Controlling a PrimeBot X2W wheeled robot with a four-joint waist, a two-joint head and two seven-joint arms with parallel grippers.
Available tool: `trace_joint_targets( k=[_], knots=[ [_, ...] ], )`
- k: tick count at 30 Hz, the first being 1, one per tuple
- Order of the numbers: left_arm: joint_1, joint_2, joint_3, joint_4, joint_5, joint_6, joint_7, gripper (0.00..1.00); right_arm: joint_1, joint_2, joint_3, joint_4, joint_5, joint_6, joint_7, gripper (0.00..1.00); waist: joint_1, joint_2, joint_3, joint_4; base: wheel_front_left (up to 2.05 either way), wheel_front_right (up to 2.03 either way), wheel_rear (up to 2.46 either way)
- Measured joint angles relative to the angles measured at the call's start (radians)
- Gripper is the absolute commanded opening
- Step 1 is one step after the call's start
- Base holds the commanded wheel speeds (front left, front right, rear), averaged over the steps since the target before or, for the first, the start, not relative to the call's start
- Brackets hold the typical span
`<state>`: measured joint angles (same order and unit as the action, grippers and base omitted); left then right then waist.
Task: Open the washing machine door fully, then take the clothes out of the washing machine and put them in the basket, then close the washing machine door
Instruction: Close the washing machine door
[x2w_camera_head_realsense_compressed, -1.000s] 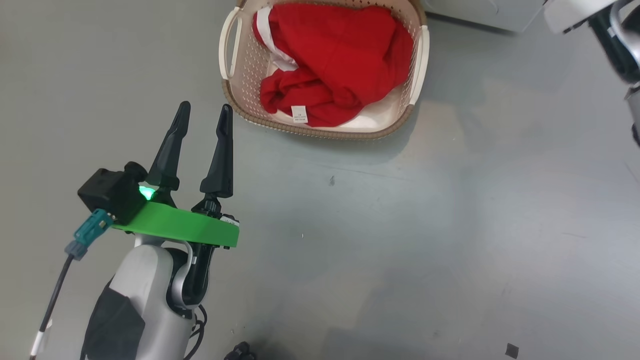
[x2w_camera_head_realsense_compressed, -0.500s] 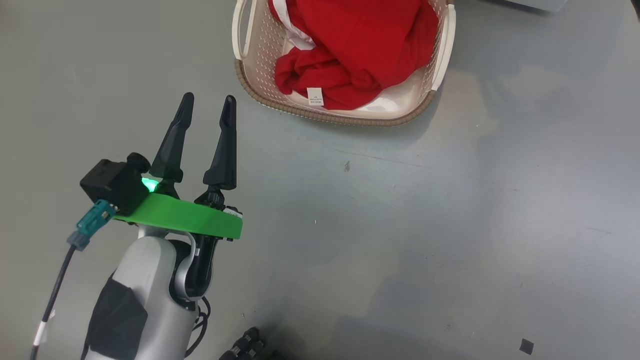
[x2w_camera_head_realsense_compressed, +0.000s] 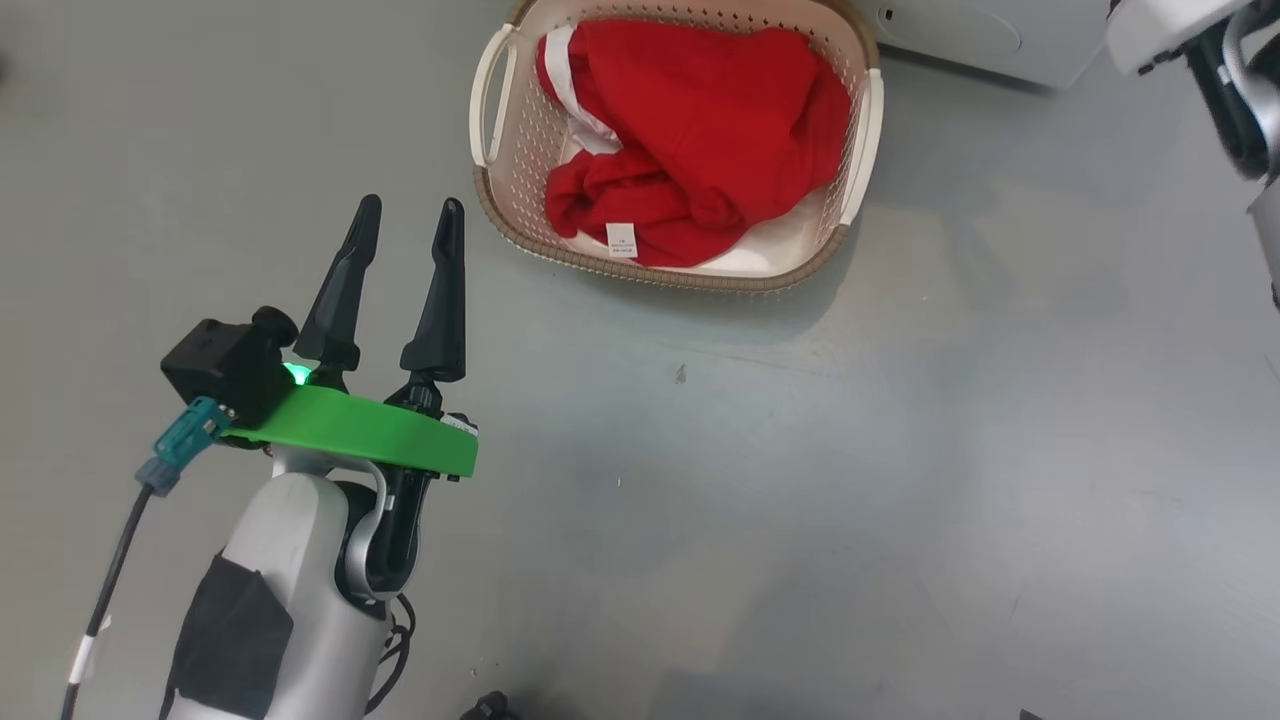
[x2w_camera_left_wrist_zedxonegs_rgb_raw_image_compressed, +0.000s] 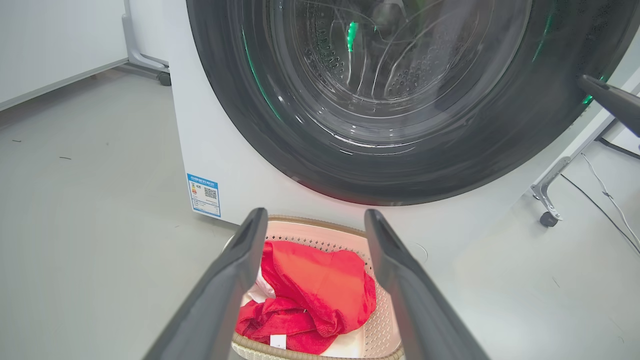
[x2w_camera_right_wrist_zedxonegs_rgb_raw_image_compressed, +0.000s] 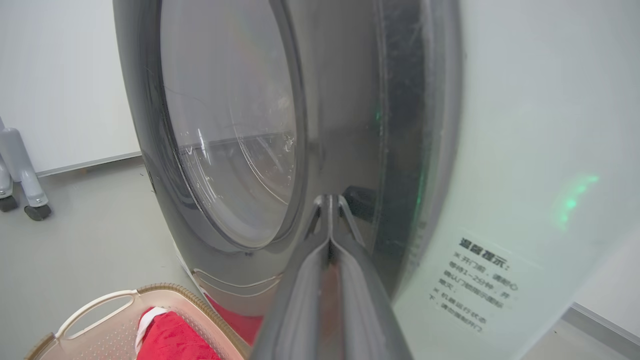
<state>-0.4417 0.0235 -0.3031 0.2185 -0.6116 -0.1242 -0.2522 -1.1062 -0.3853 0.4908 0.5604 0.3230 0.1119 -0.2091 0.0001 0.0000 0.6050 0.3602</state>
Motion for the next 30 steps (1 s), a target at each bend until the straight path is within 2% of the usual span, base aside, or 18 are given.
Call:
trace_joint_targets(
  k=[6, 11, 21, 30],
  knots=[
    [0.002, 0.000, 0.019, 0.022, 0.016, 0.000, 0.000, 1.00, 0.098, 0.031, 0.003, 0.034, 0.003, -0.001, -0.026, 0.00, 0.0000, 0.0000, -0.064, -0.017, 0.00, 0.00, 0.00],
    [0.017, 0.016, 0.034, 0.049, 0.027, 0.000, 0.000, 1.00, 0.192, 0.081, -0.015, 0.046, 0.058, -0.003, -0.035, 0.00, 0.0000, 0.0000, -0.125, -0.040, 0.00, 0.00, 0.00],
    [0.089, 0.052, 0.047, 0.087, 0.048, 0.000, 0.000, 1.00, 0.380, 0.138, -0.098, 0.049, 0.141, -0.045, -0.043, 0.00, 0.0000, 0.0000, -0.248, -0.109, 0.00, 0.00, 0.00],
    [0.146, 0.063, 0.054, 0.099, 0.049, 0.000, 0.000, 1.00, 0.527, 0.163, -0.189, -0.040, 0.169, -0.072, -0.043, 0.00, 0.0000, 0.0000, -0.350, -0.183, 0.00, 0.00, 0.00]
  ],
)
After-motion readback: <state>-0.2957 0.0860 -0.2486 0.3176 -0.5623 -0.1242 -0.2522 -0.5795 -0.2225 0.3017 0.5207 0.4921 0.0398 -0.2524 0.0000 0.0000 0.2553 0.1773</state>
